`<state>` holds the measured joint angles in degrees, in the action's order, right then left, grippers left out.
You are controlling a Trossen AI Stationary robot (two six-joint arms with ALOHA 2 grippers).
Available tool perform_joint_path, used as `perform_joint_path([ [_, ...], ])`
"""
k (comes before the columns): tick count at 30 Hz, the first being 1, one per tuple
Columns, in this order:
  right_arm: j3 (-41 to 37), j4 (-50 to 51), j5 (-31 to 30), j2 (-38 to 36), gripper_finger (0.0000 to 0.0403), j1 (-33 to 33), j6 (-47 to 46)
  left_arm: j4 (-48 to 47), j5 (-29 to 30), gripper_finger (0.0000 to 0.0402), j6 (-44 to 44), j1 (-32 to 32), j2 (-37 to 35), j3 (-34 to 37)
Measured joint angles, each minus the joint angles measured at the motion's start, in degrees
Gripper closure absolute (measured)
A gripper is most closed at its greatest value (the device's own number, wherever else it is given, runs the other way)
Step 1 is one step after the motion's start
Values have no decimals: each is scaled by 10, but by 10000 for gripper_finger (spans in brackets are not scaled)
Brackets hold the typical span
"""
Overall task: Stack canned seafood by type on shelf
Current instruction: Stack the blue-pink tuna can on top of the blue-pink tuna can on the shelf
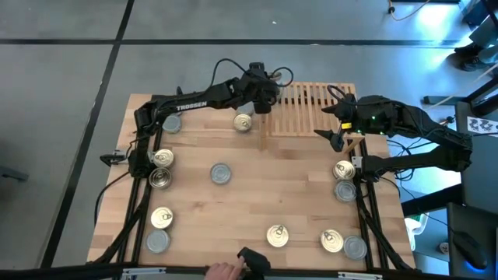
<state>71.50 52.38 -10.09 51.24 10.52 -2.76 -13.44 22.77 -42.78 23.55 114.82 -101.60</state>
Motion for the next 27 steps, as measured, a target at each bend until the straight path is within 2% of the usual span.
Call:
perform_joint_path([
  [12, 0, 0, 0, 0, 24, 0, 0, -13, -36, 128, 22, -16, 1, 1],
  [20, 0, 0, 0, 0, 24, 0, 0, -11, -37, 121, 39, -19, 2, 1],
  [27, 0, 0, 0, 0, 24, 0, -1, -10, -5, 121, 25, -11, 2, 1],
])
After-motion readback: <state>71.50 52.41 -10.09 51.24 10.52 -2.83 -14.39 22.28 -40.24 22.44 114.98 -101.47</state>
